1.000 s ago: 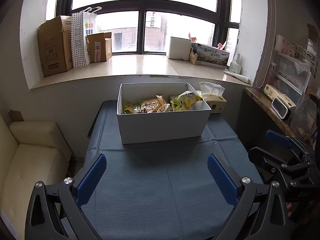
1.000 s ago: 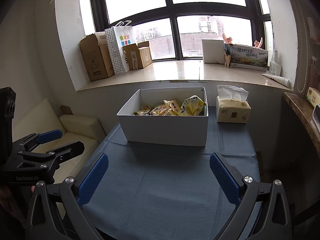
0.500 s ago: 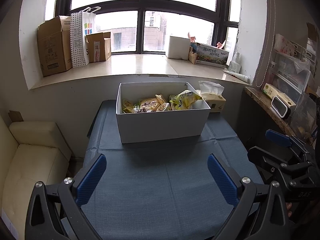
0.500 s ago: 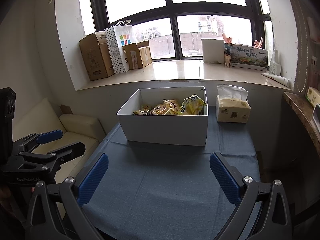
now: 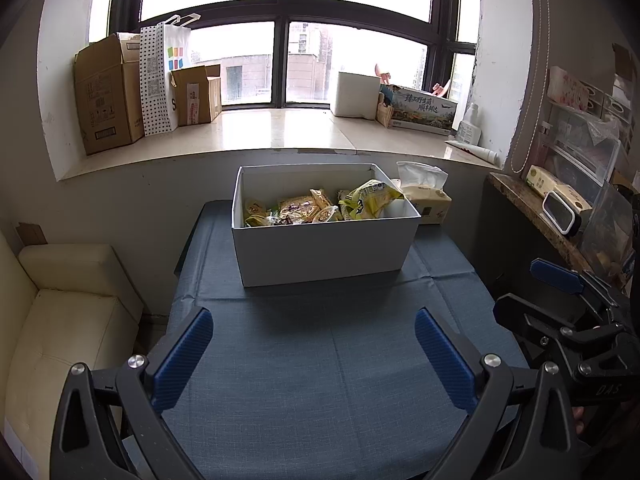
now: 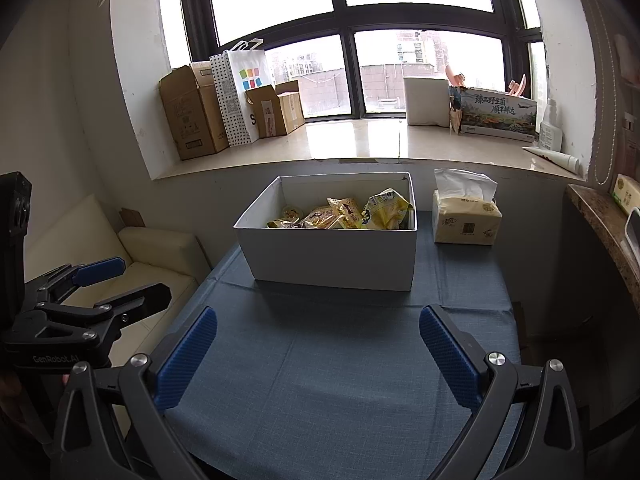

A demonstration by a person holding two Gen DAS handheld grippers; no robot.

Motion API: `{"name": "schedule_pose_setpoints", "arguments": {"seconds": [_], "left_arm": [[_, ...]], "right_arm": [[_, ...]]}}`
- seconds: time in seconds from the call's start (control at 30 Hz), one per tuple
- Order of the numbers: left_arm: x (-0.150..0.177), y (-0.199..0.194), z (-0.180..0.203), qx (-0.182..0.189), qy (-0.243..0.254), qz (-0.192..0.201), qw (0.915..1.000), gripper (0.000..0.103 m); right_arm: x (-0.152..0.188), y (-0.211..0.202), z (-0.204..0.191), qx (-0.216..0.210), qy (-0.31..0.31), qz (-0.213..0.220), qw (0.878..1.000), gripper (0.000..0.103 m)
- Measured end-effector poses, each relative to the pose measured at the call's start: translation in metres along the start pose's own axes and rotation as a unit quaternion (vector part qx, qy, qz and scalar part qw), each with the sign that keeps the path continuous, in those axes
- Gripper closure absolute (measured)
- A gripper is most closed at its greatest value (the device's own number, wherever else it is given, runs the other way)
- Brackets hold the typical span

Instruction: Organize snacks

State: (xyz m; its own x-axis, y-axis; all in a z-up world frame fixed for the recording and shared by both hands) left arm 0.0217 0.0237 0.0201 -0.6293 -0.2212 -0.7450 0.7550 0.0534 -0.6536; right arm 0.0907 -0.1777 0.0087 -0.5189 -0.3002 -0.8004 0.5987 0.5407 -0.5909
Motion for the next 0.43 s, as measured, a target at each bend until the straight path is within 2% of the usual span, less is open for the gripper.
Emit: {"name": "schedule_pose_setpoints", "arguments": {"seconds": [0.43], "left_arm": [[0.0012,0.0029,0.0020,0.003,0.003,-0.003,1.0000,0.000]], "right_arm": [[0.0006,-0.0002,0.0000,-0.001,0.000,-0.002,1.000,0.000]]}}
Point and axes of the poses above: each gripper's, at about its wrist camera, not at the fingertips, and y roughly the way its jaws point, z to its right, x to its underside, the point moved 1 cm from there along y, roughly the way its jaws point, and after that the axes turned 4 degrees about -y, right-handed, at the moved point
